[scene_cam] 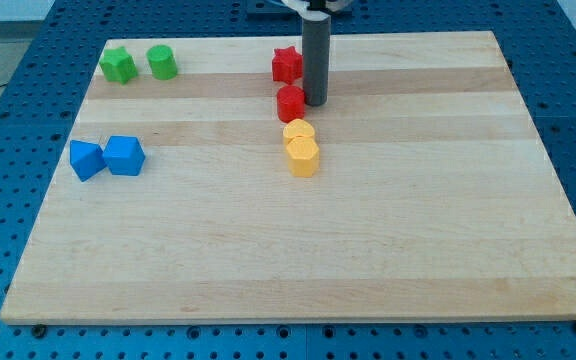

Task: Slightly move the red star to the right side

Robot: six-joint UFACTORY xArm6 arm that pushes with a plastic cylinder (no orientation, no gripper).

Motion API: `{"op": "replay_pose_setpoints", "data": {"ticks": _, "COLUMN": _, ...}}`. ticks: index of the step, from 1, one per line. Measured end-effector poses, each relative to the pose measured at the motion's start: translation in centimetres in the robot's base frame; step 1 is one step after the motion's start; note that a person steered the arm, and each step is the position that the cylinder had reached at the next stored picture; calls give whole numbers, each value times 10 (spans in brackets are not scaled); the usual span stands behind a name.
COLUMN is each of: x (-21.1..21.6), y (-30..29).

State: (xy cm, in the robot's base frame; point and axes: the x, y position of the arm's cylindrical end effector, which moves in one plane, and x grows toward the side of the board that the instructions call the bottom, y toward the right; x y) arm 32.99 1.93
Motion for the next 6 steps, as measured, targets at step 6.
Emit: {"op": "replay_pose_setpoints", "data": {"ticks": 6, "x": -94, "y": -61}}
